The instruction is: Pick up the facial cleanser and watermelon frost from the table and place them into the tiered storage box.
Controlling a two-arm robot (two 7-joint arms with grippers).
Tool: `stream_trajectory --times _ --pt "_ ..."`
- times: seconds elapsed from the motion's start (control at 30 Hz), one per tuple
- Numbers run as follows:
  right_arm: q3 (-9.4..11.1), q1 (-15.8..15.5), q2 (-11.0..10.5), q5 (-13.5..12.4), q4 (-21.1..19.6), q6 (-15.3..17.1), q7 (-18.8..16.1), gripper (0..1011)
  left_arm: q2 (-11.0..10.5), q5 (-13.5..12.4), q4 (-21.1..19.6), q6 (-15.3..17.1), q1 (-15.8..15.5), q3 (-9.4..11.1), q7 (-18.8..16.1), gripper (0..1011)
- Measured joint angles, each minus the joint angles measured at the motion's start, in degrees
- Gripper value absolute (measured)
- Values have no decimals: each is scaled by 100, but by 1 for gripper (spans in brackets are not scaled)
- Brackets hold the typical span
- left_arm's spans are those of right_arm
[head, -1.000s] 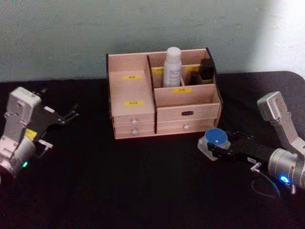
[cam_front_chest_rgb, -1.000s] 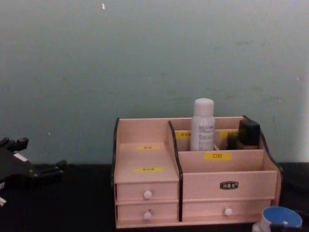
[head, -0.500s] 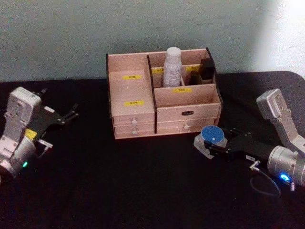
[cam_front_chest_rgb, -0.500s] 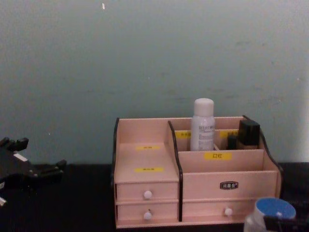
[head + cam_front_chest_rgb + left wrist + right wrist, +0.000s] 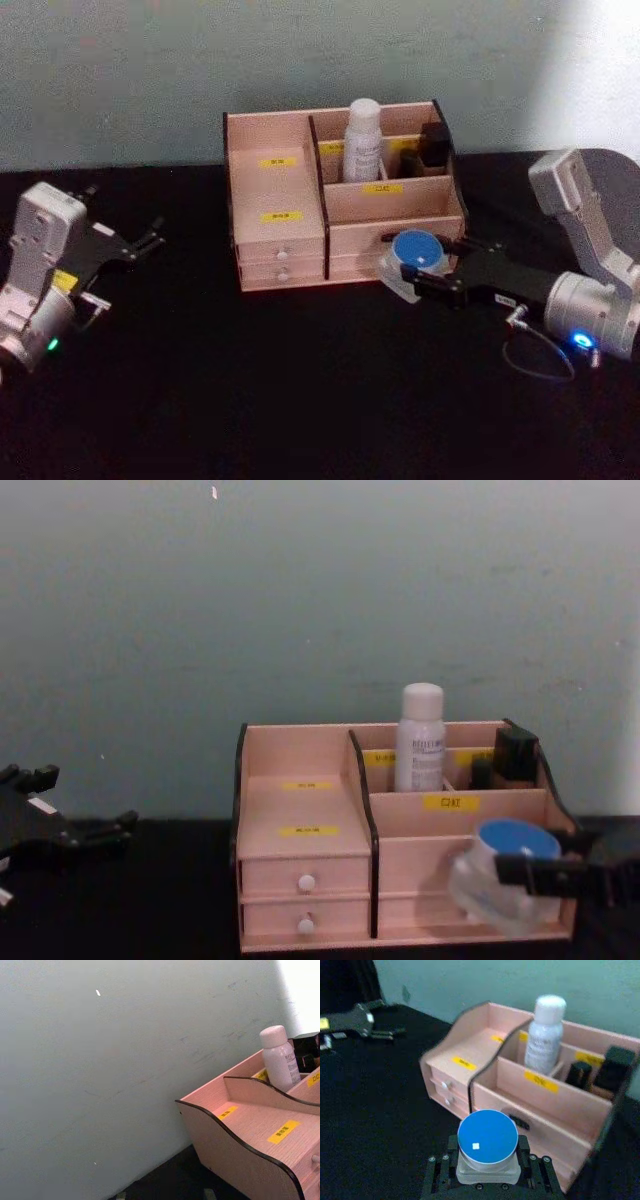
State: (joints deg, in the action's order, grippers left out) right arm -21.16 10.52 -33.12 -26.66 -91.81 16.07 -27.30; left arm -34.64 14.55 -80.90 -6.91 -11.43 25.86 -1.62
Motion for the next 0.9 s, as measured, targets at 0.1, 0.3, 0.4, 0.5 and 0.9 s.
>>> stream_trajectory --times 0.1,0.3,0.4,0.5,0.9 --pt "-58 126 12 -56 -41 5 -44 705 0 0 0 0 0 0 0 1001" --pt "-192 367 73 -152 -80 6 -117 705 0 0 0 0 0 0 0 1001" --pt "-290 500 113 -159 -79 3 -129 705 0 0 0 0 0 0 0 1001" --pt "-401 651 175 -154 -33 1 -130 705 0 0 0 0 0 0 0 1001" --pt "-837 1249 468 -29 424 -48 -216 705 0 0 0 0 0 0 0 1001"
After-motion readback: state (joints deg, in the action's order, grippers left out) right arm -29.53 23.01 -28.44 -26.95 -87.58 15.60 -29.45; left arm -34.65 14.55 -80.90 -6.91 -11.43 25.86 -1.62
